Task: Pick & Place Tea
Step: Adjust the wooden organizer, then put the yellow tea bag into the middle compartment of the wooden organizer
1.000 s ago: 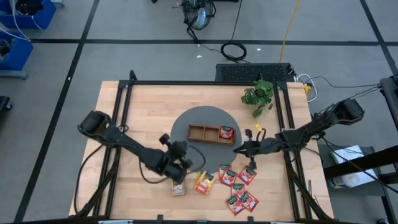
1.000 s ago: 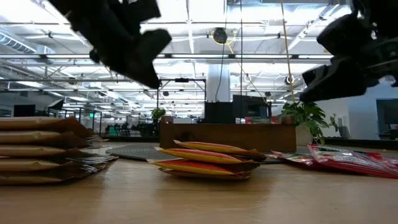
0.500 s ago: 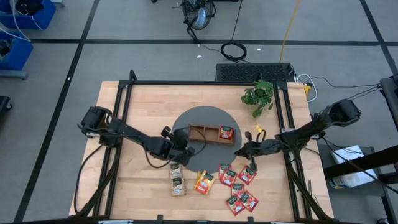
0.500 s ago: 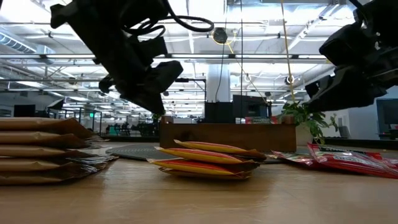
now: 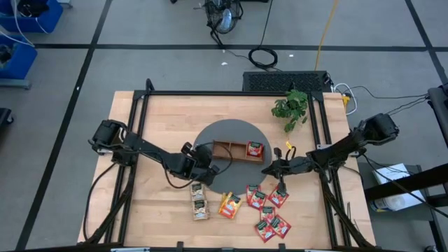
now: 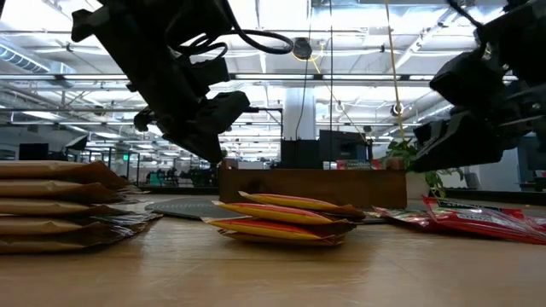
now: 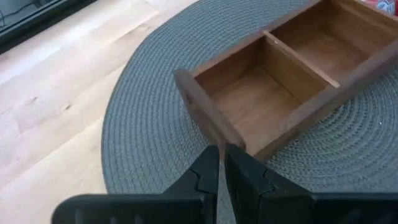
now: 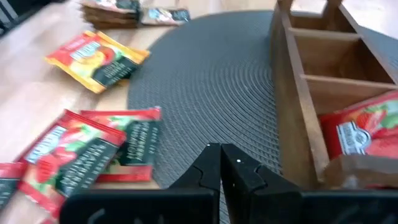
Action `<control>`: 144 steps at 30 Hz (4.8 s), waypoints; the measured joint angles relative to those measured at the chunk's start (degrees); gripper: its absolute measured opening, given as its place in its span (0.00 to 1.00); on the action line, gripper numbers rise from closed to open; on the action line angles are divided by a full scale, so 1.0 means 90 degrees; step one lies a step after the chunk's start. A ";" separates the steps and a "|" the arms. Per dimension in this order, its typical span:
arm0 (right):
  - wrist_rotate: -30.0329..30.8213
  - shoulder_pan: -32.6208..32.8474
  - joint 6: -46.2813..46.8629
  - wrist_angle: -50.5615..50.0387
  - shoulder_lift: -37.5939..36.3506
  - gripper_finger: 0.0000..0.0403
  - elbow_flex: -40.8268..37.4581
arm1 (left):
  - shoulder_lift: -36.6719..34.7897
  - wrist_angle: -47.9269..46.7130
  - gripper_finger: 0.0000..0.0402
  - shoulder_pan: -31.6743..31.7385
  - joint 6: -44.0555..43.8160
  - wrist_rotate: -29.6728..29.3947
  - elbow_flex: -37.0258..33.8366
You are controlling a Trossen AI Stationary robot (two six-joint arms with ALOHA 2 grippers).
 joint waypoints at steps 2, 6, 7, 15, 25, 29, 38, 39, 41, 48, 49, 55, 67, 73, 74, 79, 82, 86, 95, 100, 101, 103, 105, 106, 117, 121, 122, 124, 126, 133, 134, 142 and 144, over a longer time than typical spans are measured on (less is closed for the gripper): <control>-0.0009 -0.0100 0.0023 -0.0012 0.0112 0.00 0.0001 | 0.0051 0.0022 0.09 0.0063 -0.0014 -0.0002 0.0002; -0.0009 -0.0237 0.0068 0.0014 0.0251 0.00 0.0001 | 0.0174 0.0199 0.09 0.0160 0.0142 0.0309 0.0002; -0.0007 -0.0259 0.0070 0.0015 0.0267 0.00 0.0001 | 0.0249 0.0323 0.09 0.0191 0.0226 0.0422 0.0002; 0.0270 -0.0314 0.0072 0.0055 0.0253 0.00 0.0006 | 0.0420 0.0762 0.09 0.0324 0.0756 0.0976 0.0000; 0.1271 -0.0316 0.0237 -0.0555 0.0250 0.00 0.0003 | 0.0420 0.1242 0.09 0.0175 0.1229 0.1151 0.0002; 0.1581 -0.0316 0.0231 -0.0586 0.0251 0.00 0.0003 | 0.0420 0.1297 0.09 0.0175 0.1305 0.1159 0.0002; 0.1171 -0.0168 -0.0229 -0.0282 0.0210 0.00 0.0003 | 0.0100 0.1354 0.09 -0.0163 0.2615 0.1000 0.0157; 0.1130 -0.0124 -0.0317 -0.0190 0.0189 0.00 0.0003 | 0.0012 0.1400 0.09 -0.0265 0.2708 0.0873 0.0158; 0.1136 -0.0045 -0.0443 -0.0137 0.0077 0.00 0.0008 | -0.0122 0.1578 0.09 -0.0463 0.2974 0.0760 0.0155; 0.0435 0.0351 -0.0585 -0.0362 -0.0317 0.03 0.0404 | -0.0098 0.2139 0.09 -0.1253 0.3061 0.1489 0.0148; 0.0248 0.0414 -0.0481 -0.0531 -0.0362 0.03 0.0583 | 0.0014 0.2339 0.09 -0.1373 0.3018 0.1558 0.0146; -0.0186 0.0818 0.0125 -0.2937 -0.0036 0.11 0.2398 | 0.0349 0.3625 0.09 -0.1981 0.3997 0.1703 0.0150; -0.1708 0.0849 0.0746 -0.1651 0.2021 0.36 0.3210 | 0.0989 0.4973 0.09 -0.2051 0.4147 0.2238 0.0138; -0.1907 0.0451 0.0983 -0.1583 0.2284 0.41 0.3209 | 0.1177 0.5095 0.09 -0.1666 0.3914 0.2862 0.0143; -0.2003 0.0413 0.1025 -0.1531 0.2331 0.41 0.3209 | 0.1168 0.5081 0.09 -0.1649 0.3846 0.2895 0.0143; -0.2357 0.0260 0.1072 -0.1264 0.2555 0.41 0.3208 | 0.1165 0.4871 0.09 -0.1724 0.3759 0.2973 0.0146; -0.2351 0.0225 0.1039 -0.1242 0.2563 0.40 0.3209 | 0.1165 0.4864 0.09 -0.1824 0.3757 0.2972 0.0146; -0.2331 0.0149 0.1035 -0.1089 0.2563 0.40 0.3209 | 0.1165 0.4622 0.09 -0.1845 0.3743 0.2748 0.0146; -0.2157 0.0090 0.1091 -0.1116 0.2560 0.40 0.3209 | 0.1534 0.4473 0.09 -0.1726 0.3587 0.2538 0.0146; -0.2163 0.0046 0.1292 -0.1404 0.2560 0.41 0.3209 | 0.1549 0.4431 0.09 -0.1587 0.3422 0.2742 0.0146; -0.2192 0.0035 0.1361 -0.1440 0.2560 0.41 0.3207 | 0.1552 0.4425 0.09 -0.1586 0.3417 0.2754 0.0146; -0.2355 0.0021 0.1478 -0.1449 0.2560 0.41 0.3205 | 0.1552 0.4441 0.09 -0.1592 0.3444 0.2764 0.0146; -0.2538 0.0016 0.1492 -0.1442 0.2560 0.41 0.3204 | 0.1551 0.4421 0.09 -0.1593 0.3426 0.2764 0.0146; -0.2572 0.0017 0.1481 -0.1443 0.2560 0.41 0.3204 | 0.1549 0.4393 0.09 -0.1593 0.3417 0.2764 0.0146; -0.2674 0.0393 -0.0800 -0.1440 0.2558 0.41 0.3204 | 0.1549 0.4396 0.09 -0.1591 0.3425 0.2762 0.0146; -0.2557 0.0558 -0.1522 -0.1547 0.2558 0.41 0.3202 | 0.1551 0.4398 0.09 -0.1591 0.3476 0.2756 0.0146; -0.2370 0.0612 -0.1599 -0.1551 0.2558 0.41 0.3202 | 0.1549 0.4398 0.09 -0.1586 0.3476 0.2734 0.0146; -0.1749 0.0749 -0.1772 -0.1582 0.2558 0.41 0.3202 | 0.1549 0.4398 0.09 -0.1570 0.3472 0.2703 0.0146; -0.1080 0.0894 -0.2031 -0.1631 0.2558 0.41 0.3202 | 0.1549 0.4398 0.09 -0.1557 0.3468 0.2698 0.0146; -0.0318 0.1343 -0.2867 -0.1434 0.2558 0.41 0.3202 | 0.1549 0.4398 0.09 -0.1553 0.3466 0.2694 0.0146; -0.0318 0.1385 -0.2964 -0.1381 0.2558 0.41 0.3202 | 0.1549 0.4397 0.09 -0.1554 0.3466 0.2694 0.0146; -0.0002 0.1446 -0.3500 -0.1116 0.2563 0.41 0.3202 | 0.1549 0.4396 0.09 -0.1557 0.3450 0.2694 0.0146; -0.0010 0.1432 -0.3537 -0.1069 0.2621 0.41 0.3202 | 0.1549 0.4390 0.09 -0.1557 0.3451 0.2693 0.0146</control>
